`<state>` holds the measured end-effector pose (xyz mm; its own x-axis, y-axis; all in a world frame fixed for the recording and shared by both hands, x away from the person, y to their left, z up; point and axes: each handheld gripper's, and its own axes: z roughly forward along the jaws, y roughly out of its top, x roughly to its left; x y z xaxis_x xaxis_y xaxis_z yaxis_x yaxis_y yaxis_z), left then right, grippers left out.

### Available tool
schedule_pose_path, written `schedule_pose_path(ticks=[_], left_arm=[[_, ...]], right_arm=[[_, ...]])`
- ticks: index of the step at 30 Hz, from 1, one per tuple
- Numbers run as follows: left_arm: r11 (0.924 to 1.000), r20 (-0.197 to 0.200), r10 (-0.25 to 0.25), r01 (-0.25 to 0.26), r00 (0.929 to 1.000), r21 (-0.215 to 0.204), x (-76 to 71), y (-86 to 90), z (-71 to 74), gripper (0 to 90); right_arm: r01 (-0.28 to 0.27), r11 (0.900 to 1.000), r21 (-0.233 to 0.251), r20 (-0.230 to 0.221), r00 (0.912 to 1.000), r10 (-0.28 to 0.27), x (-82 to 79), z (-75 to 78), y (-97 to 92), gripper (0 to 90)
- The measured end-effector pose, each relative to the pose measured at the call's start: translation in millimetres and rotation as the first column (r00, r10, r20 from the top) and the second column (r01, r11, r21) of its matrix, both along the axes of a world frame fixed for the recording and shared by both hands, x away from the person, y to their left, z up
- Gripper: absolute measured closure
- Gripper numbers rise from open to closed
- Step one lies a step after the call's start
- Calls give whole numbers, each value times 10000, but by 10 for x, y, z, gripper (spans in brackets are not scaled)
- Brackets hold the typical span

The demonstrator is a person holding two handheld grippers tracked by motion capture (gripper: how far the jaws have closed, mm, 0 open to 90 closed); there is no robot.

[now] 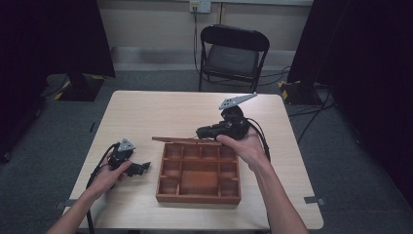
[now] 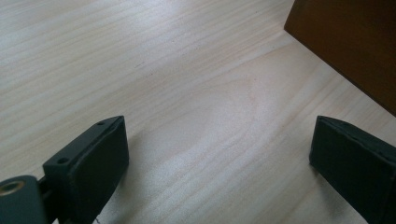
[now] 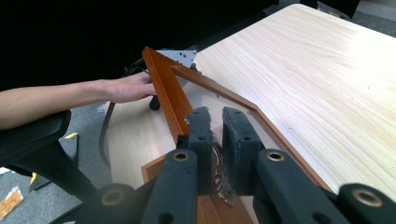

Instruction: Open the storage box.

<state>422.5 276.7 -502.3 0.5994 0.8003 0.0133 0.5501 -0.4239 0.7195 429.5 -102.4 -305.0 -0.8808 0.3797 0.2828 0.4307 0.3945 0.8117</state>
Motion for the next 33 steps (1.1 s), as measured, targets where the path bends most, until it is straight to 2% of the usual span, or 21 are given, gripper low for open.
schedule_pose_path(ticks=[33], left_arm=[[10000,1,2,-2,10000,-1,0,0,0,42]], right_arm=[[34,10000,46,-88,10000,-33,11,-3,-5,817]])
